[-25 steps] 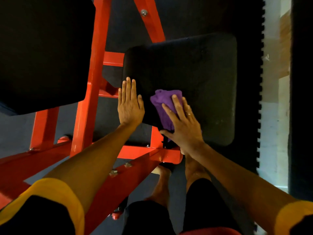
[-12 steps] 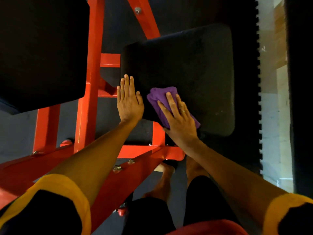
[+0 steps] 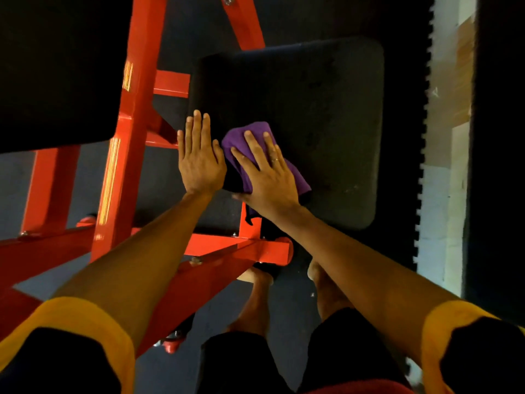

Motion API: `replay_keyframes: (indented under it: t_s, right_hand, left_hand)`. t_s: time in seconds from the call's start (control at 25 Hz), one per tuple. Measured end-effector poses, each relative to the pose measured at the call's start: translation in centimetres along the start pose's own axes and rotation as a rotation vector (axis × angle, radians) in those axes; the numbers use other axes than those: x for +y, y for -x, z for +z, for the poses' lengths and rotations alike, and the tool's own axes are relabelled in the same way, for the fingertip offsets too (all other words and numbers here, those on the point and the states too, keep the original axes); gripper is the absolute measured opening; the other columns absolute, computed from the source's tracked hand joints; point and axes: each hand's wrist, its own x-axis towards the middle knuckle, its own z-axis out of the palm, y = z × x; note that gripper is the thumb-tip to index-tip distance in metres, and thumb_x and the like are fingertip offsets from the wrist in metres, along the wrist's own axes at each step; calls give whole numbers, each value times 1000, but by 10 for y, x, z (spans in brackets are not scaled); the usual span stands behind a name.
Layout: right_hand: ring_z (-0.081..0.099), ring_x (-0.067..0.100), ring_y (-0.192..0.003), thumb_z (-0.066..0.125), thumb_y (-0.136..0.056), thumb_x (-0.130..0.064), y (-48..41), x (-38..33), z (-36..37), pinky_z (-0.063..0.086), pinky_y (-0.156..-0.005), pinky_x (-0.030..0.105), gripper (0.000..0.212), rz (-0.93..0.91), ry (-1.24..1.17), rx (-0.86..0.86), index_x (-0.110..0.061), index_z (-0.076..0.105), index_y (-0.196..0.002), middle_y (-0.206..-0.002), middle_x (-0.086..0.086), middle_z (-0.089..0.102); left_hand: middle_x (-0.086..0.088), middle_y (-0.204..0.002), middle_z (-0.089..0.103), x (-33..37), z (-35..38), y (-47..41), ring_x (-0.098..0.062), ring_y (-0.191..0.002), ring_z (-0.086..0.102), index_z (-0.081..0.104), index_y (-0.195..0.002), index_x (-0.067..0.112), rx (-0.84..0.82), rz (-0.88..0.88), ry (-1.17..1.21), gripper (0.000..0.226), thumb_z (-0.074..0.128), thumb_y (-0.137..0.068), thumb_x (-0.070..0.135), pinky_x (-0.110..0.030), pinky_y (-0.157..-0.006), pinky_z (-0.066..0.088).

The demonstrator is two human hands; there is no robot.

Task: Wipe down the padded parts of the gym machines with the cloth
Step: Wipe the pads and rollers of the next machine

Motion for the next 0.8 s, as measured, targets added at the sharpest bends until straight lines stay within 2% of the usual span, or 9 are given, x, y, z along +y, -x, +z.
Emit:
replay_keyframes:
  t_s: [0.12,0.2,0.28,0.36,0.48,0.6,0.68,0.8]
  right_hand:
    - [10,39,-157,74,-87,-51,16,29,-14,20,-125,53,88,-62,-28,1,-23,35,-160,-170,10,17]
    - [8,36,-157,63,-95,-52,57,63,-29,21,-125,53,78,23,-9,34,-24,32,-161,-171,9,14]
    - [4,35,-158,59,-97,-57,104,92,-41,17,-127,50,78,142,58,34,-26,29,-162,-172,8,8]
    - [4,37,-158,58,-97,-60,132,90,-39,16,-127,52,77,150,58,34,-26,32,-160,-171,9,11]
    - [11,40,-156,53,-101,-56,114,64,-24,17,-125,56,67,40,9,41,-24,38,-158,-169,11,21]
    - [11,39,-156,49,-105,-43,64,68,-25,17,-126,55,58,-62,-59,0,-25,36,-159,-170,11,19]
    - [12,39,-156,43,-106,-44,46,92,-34,18,-125,55,57,-51,-34,-1,-29,33,-160,-170,10,17]
    - [13,39,-156,41,-106,-47,63,130,-54,24,-124,55,58,92,-20,21,-33,29,-161,-171,9,12]
  left_hand:
    - [-11,-163,34,6,2,5,-27,-152,28,38,-155,9,56,-58,-22,53,32,-106,27,-43,-126,13]
    - [-11,-162,35,13,4,11,-27,-152,28,40,-155,10,90,-114,-16,51,31,-108,28,-43,-126,12]
    - [-11,-162,35,20,7,17,-29,-152,28,40,-154,10,107,-143,-10,50,31,-109,28,-43,-126,11]
    - [-10,-162,36,26,10,23,-31,-152,27,41,-154,10,128,-168,-27,49,31,-109,28,-44,-126,10]
    - [-11,-162,36,47,15,34,-33,-152,26,41,-154,9,133,-243,-2,49,32,-109,28,-46,-125,9]
    - [-13,-163,33,72,23,48,-35,-153,23,39,-154,7,112,-263,-19,52,32,-108,29,-51,-125,10]
    - [-14,-164,30,83,24,55,-35,-154,21,36,-155,6,98,-281,-9,54,31,-108,31,-51,-126,9]
    - [-14,-166,25,99,25,66,-34,-155,17,32,-157,6,80,-312,4,55,28,-108,32,-50,-126,6]
